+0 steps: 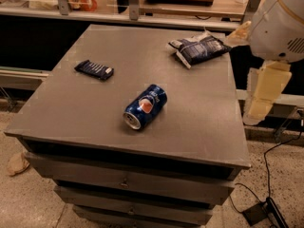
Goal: Move pepsi can near rxbar blueberry
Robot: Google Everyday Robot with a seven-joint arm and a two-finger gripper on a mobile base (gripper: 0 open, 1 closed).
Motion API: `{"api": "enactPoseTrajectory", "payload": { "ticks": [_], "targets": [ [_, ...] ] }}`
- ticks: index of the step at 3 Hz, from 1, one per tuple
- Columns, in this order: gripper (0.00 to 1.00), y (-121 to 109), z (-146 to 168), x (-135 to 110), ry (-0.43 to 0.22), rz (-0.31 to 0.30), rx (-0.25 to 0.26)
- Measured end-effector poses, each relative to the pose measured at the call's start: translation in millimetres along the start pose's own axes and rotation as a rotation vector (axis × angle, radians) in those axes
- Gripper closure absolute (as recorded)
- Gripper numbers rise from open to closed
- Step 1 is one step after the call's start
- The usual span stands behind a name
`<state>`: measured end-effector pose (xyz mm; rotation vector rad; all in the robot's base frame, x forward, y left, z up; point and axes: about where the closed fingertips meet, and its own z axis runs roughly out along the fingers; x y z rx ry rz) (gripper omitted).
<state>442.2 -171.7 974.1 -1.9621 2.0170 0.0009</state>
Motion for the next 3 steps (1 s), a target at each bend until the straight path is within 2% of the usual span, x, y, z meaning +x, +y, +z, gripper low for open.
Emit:
{"api": "enactPoseTrajectory", "payload": {
  "ticks": [1, 2, 3],
  "targets": [
    [0.0, 1.9, 15.9, -37.1, -0.07, -0.228, -0.087],
    [0.0, 2.7, 36.8, -66.4, -0.128, -0.408, -0.151],
    [0.0, 5.3, 58.5, -93.0, -0.176, -0.542, -0.183]
  ]
}}
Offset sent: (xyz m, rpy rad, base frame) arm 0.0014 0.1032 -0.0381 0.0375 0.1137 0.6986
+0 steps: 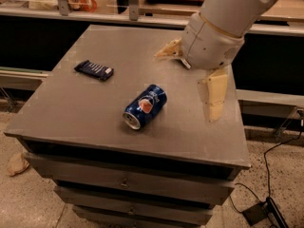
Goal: Move pepsi can near rxbar blueberry
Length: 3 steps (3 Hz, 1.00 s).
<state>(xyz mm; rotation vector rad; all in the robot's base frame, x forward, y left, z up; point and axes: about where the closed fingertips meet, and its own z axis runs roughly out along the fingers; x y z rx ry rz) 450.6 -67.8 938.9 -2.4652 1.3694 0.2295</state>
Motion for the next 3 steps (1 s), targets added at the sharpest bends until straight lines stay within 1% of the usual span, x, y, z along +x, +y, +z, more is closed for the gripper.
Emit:
{"api": "enactPoseTrajectory", "payload": {
  "ticks": [1, 2, 3],
  "targets": [
    [0.0, -9.9, 28.3, -20.3, -0.03, -0.123, -0.036],
    [0.0, -17.5, 55.3, -40.6, -0.044, -0.235, -0.071],
    [0.0, -23.4, 79.7, -55.5, -0.044, -0.341, -0.106]
  ]
}}
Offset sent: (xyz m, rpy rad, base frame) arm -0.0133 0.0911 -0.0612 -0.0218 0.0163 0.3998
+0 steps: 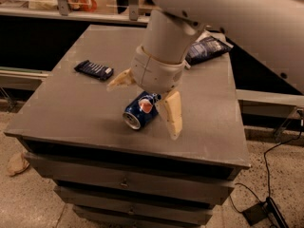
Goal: Move pepsi can near rxbar blueberry
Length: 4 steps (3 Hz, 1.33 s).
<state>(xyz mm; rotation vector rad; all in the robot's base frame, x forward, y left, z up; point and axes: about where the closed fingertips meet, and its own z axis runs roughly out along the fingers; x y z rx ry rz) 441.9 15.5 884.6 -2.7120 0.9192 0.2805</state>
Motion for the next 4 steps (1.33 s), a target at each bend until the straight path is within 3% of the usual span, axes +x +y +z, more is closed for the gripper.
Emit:
{"api": "enactPoseTrajectory", "payload": {
  "ticks": [1, 2, 4],
  "targets": [
    [0.0, -11.9, 13.7, 1.3, 0.019, -0.08, -0.028],
    [0.0, -25.1, 21.2, 10.0, 0.033, -0.121, -0.03],
    [0.0, -39.0, 31.4, 35.1, 0.078, -0.114, -0.01]
  ]
}}
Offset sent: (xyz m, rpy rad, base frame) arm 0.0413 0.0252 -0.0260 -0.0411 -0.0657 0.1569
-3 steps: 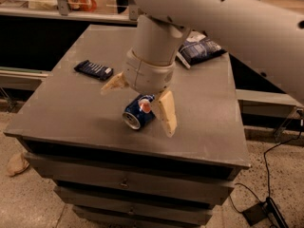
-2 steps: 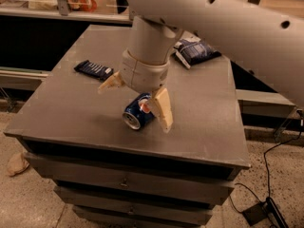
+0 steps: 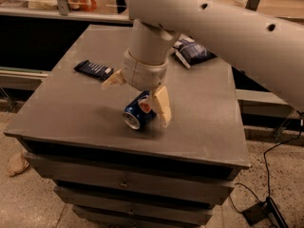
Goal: Move pepsi can near rxbar blueberry
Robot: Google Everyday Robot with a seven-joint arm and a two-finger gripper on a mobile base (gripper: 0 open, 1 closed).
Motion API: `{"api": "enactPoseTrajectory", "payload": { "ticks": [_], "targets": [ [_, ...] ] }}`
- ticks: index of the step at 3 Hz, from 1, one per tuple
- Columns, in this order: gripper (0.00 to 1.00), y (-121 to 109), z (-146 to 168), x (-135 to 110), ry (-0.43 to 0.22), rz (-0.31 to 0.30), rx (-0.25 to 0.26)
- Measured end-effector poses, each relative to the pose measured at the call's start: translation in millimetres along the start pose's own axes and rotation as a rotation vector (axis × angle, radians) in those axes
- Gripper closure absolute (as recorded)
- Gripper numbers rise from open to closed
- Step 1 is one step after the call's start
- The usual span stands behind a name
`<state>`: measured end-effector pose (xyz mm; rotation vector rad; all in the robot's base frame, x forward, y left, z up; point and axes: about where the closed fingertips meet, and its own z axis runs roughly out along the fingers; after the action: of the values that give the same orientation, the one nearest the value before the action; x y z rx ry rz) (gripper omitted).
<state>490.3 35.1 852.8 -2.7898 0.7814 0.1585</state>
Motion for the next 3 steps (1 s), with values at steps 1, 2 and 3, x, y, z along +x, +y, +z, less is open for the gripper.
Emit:
{"api": "enactPoseTrajectory", "payload": {
  "ticks": [1, 2, 3],
  "targets": [
    [0.2, 3.1, 3.0, 9.0, 0.015, 0.002, -0.009],
    [0.43, 13.3, 6.2, 14.1, 0.028, 0.005, -0.031],
    [0.66, 18.4, 1.4, 15.0, 0.063, 0.009, -0.049]
  ]
}}
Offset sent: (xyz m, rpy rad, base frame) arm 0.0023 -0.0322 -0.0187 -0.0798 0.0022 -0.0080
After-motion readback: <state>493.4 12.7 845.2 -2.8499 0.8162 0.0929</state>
